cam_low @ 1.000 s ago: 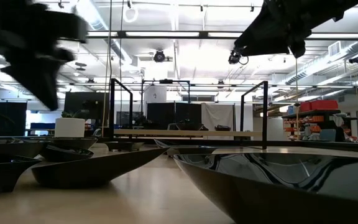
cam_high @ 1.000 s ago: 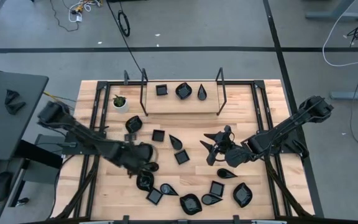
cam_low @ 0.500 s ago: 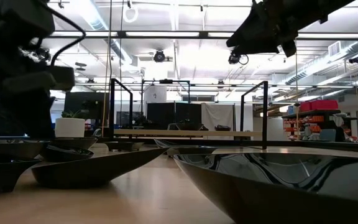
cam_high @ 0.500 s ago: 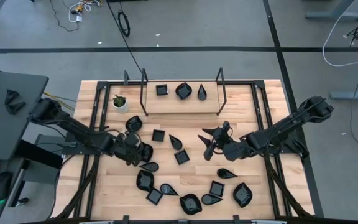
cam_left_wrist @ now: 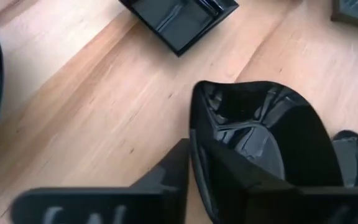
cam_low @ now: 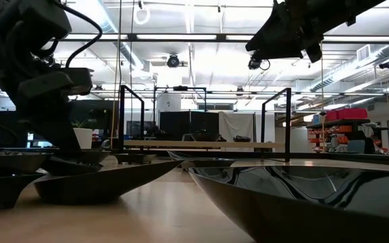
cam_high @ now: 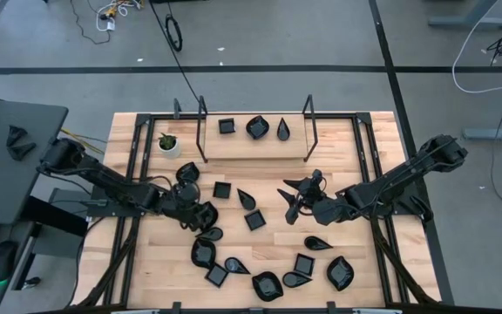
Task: Pick & Place Mini shaped plates
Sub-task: Stack the black leaf shaped bowl on top of the other black leaf shaped bowl on the shelf
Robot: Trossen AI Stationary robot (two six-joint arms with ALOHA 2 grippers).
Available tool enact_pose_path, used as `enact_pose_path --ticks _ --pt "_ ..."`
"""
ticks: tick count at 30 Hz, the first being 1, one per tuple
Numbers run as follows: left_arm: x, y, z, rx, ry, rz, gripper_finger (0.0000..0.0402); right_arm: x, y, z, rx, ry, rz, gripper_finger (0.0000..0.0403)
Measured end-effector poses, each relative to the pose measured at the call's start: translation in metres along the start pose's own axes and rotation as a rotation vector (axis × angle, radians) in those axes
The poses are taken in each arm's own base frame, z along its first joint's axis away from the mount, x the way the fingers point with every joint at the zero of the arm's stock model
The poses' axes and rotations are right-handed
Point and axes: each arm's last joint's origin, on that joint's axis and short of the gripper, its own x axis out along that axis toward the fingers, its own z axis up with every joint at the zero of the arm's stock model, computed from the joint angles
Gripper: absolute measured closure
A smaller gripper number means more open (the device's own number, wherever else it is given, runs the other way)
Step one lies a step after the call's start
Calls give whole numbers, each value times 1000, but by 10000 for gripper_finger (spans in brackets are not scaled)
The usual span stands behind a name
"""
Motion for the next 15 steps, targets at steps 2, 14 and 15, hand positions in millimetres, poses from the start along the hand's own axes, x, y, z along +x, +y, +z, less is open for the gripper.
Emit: enact_pose_path --ticks 2,14,15 --pt "0 0 0 18 -3 1 381 0 0 0 2 0 0 234" --pt "-8 -11 30 64 -222 81 396 11 9 6 66 9 193 234" --pt "-10 -15 37 66 -240 74 395 16 11 6 59 -1 232 234"
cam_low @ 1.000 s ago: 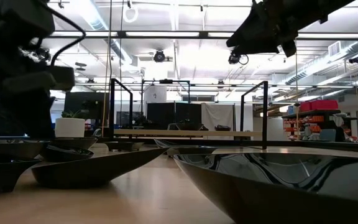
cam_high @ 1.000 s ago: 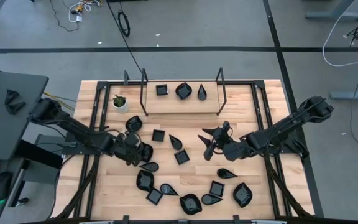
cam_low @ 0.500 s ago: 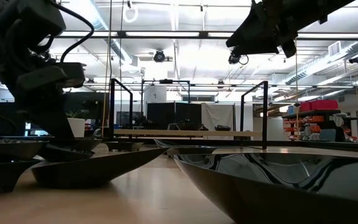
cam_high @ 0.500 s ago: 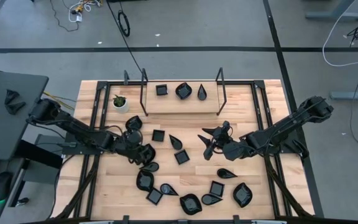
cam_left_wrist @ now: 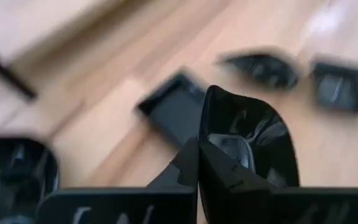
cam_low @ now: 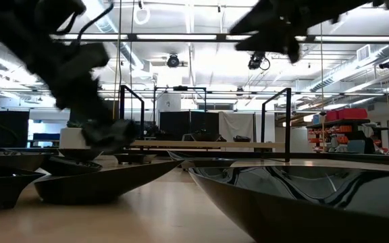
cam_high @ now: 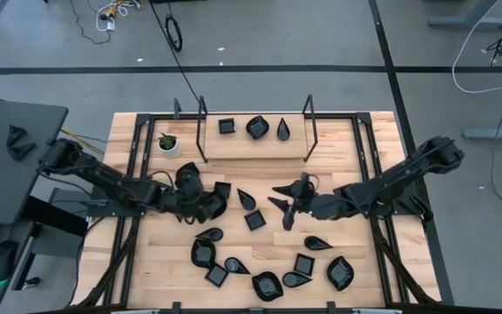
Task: Pick & Place Mini shaped plates
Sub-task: Stack the black leaf shaped bowl on top of the other black leaf shaped bowl on the shelf
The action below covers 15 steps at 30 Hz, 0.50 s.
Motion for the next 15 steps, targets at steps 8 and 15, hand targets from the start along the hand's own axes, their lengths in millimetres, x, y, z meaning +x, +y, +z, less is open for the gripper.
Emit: enact_pose_path --ticks 8,15 --pt "-2 -14 57 0 -40 -114 395 61 38 -5 -357 102 282 234" --pt "0 -12 77 -19 -27 -187 397 106 71 -5 -908 309 203 234"
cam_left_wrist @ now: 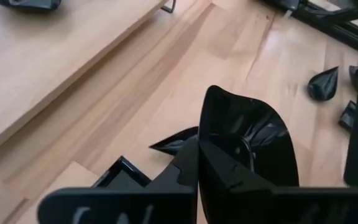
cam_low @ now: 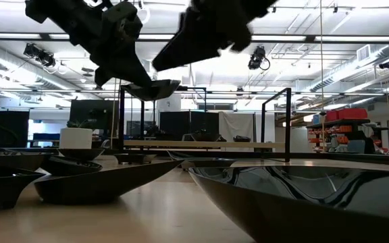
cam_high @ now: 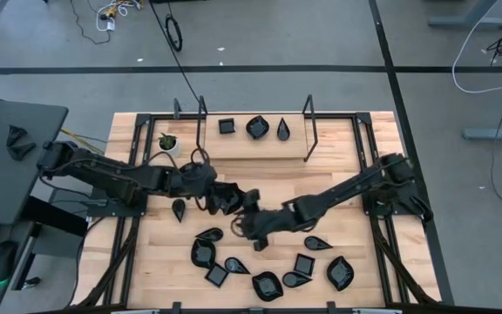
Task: Pick & Place Mini shaped plates
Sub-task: Stack the black leaf shaped bowl on top of the other black leaf shaped bowl on the shelf
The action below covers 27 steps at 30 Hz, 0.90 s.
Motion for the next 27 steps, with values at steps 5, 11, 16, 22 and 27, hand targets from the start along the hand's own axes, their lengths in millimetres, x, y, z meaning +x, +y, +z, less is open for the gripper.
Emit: enact_pose_path --ticks 5,11,16,22,27 --pt "1 3 1 -5 9 1 393 12 0 7 -196 51 -61 234" --pt "1 2 1 -6 7 -1 393 15 0 -1 -304 83 -49 234" --pt "1 2 2 -11 -2 -7 394 20 -3 -10 -302 97 -29 236" --pt "1 1 3 -23 -15 -15 392 24 -6 -16 -292 86 -38 280" --pt "1 1 3 -34 -15 -15 392 26 -6 -21 -278 66 -52 346"
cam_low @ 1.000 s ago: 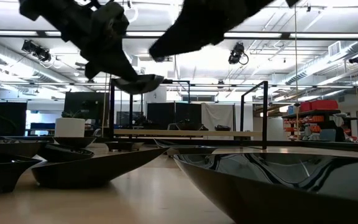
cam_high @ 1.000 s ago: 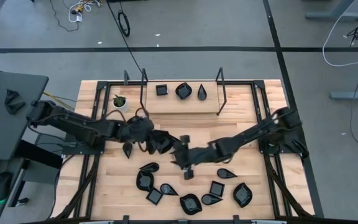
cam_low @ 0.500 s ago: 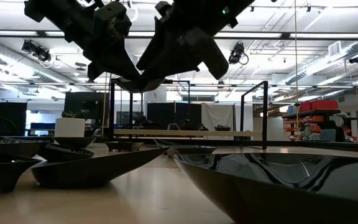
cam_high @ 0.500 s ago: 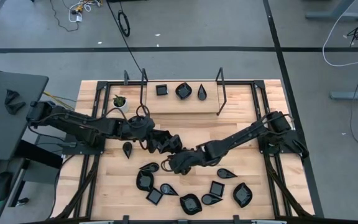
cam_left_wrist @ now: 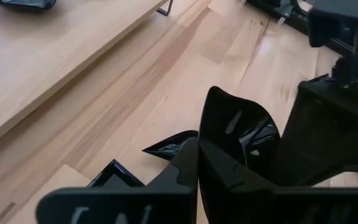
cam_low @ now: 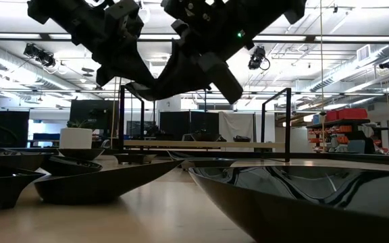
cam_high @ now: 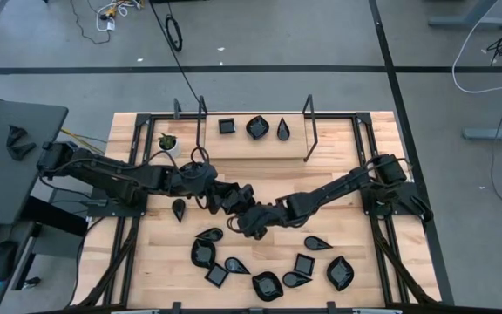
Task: Pick & Place Mini shaped plates
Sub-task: Stack the black leaf shaped bowl on top of the other black leaf shaped bowl on the shelf
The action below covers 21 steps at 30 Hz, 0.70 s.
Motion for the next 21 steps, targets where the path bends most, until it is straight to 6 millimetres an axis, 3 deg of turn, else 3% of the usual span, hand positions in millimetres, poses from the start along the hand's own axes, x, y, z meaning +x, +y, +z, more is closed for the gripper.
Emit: enact_pose_path --ticks 5,14,21 --pt "0 0 0 -4 -8 0 385 0 0 1 -1 -6 -4 396" --pt "-1 -6 12 45 -133 -42 350 -1 3 3 34 -74 80 399" --pt "-14 -5 21 110 -170 -93 303 -8 -3 -5 -7 5 115 400"
